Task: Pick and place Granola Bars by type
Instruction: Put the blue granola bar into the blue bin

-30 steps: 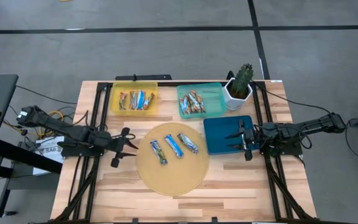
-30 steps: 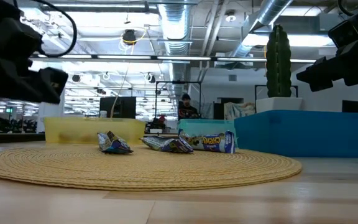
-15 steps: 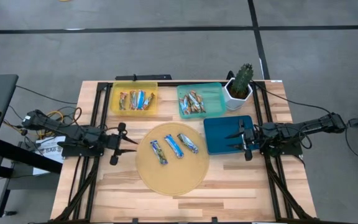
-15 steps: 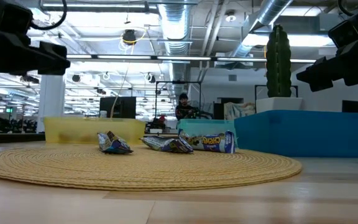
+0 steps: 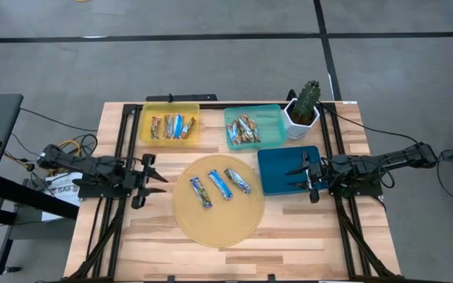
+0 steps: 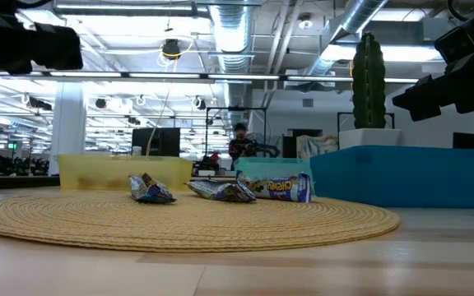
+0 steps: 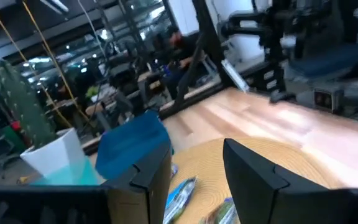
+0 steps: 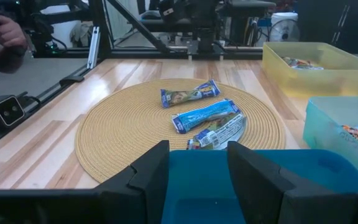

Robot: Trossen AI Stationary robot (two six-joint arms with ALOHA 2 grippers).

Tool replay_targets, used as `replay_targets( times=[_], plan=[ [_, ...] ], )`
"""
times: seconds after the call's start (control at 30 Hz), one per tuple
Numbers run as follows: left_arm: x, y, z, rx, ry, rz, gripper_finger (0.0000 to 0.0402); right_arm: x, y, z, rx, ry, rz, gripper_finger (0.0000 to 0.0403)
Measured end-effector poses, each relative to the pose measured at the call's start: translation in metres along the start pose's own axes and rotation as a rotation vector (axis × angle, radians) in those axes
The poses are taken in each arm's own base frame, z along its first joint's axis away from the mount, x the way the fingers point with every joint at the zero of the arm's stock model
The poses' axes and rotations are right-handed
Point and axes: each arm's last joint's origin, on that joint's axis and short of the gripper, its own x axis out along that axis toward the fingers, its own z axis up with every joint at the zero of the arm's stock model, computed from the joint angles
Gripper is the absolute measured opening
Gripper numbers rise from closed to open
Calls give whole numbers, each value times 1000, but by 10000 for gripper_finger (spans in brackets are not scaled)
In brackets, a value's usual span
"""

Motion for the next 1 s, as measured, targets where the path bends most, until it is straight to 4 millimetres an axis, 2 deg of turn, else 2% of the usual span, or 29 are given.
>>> replay_targets(
  times=[0.2, 0.37, 0.57, 0.77, 1.0],
  plan=[
    [0, 4, -1, 49, 10, 39, 140, 0, 0, 0, 0, 0, 0, 154],
    [0, 10, 3, 85, -50, 62, 140, 0, 0, 0, 0, 1, 0, 154],
    [-1, 11, -1, 44, -25, 23, 140, 0, 0, 0, 0, 1, 0, 154],
    [-1, 16, -7, -42, 68, 165, 140, 0, 0, 0, 0, 1, 0, 154],
    [-2, 17, -8, -112, 69, 186, 140, 0, 0, 0, 0, 0, 0, 154]
  ],
)
